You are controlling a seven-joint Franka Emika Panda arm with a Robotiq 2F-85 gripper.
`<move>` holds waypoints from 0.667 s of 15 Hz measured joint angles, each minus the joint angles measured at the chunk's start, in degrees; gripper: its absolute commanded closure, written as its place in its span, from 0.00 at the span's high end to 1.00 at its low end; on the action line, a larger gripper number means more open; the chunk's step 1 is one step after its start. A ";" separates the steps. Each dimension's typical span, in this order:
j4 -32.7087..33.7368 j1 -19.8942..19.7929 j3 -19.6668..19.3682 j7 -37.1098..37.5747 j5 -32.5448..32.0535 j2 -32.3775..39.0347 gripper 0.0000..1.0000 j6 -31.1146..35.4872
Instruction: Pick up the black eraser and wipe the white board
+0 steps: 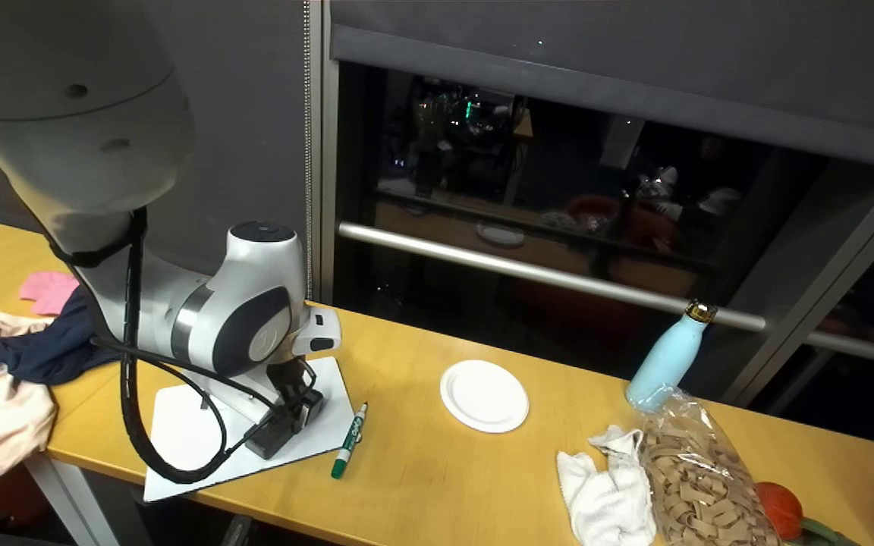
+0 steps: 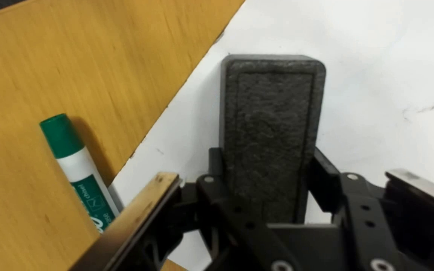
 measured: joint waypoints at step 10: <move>1.02 -4.54 -1.00 0.00 0.10 -2.88 0.31 0.01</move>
